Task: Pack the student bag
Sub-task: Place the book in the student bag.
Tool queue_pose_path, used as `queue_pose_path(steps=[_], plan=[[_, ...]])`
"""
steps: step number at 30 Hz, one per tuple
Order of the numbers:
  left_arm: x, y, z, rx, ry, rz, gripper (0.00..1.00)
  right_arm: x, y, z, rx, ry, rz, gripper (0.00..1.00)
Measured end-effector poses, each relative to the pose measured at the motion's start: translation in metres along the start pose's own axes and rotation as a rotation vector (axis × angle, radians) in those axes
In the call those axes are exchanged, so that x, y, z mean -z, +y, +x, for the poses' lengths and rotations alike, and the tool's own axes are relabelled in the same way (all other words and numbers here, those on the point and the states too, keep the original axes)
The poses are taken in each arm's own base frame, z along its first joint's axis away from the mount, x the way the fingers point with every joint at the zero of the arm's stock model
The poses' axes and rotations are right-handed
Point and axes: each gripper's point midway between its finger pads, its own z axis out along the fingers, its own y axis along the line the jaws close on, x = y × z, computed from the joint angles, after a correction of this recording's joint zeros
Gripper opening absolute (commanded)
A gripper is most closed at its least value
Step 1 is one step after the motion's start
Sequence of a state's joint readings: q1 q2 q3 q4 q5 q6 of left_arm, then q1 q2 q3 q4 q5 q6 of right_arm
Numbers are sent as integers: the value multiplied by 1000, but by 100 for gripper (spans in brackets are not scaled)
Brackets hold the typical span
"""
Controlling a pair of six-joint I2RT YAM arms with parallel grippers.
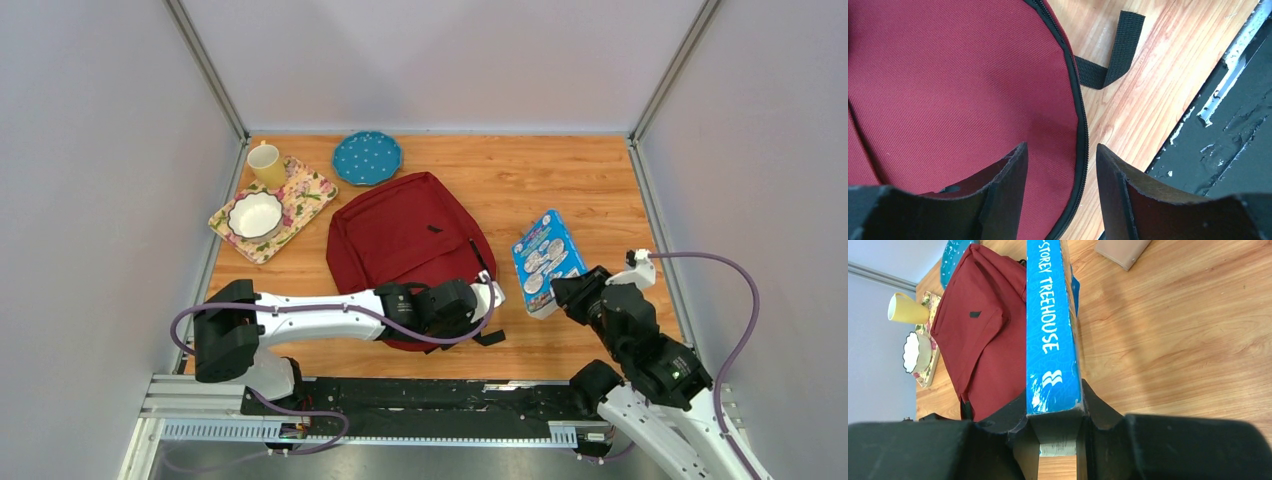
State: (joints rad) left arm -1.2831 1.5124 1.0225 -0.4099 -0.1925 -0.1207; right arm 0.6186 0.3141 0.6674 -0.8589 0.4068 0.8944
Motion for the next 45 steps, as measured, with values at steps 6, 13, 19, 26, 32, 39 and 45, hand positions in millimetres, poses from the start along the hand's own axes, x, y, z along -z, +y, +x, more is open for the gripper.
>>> queue_pose_path(steps=[6,13,19,26,32,39,45], plan=[[-3,0,3,-23,18,-10,59,-2,1,4,3,23,2,0],[-9,3,11,-47,56,-52,43,-6,-1,13,7,52,11,0],[-9,10,10,-48,53,-92,3,-7,1,14,5,61,8,0],[-8,17,9,-50,45,-133,0,-7,1,15,4,63,6,0],[-1,31,-1,-45,17,-212,0,-6,0,15,7,66,9,0],[46,70,-71,52,-171,-341,0,3,-1,20,4,93,-19,0],[92,109,-101,164,-319,-460,0,16,4,28,-37,138,-82,0]])
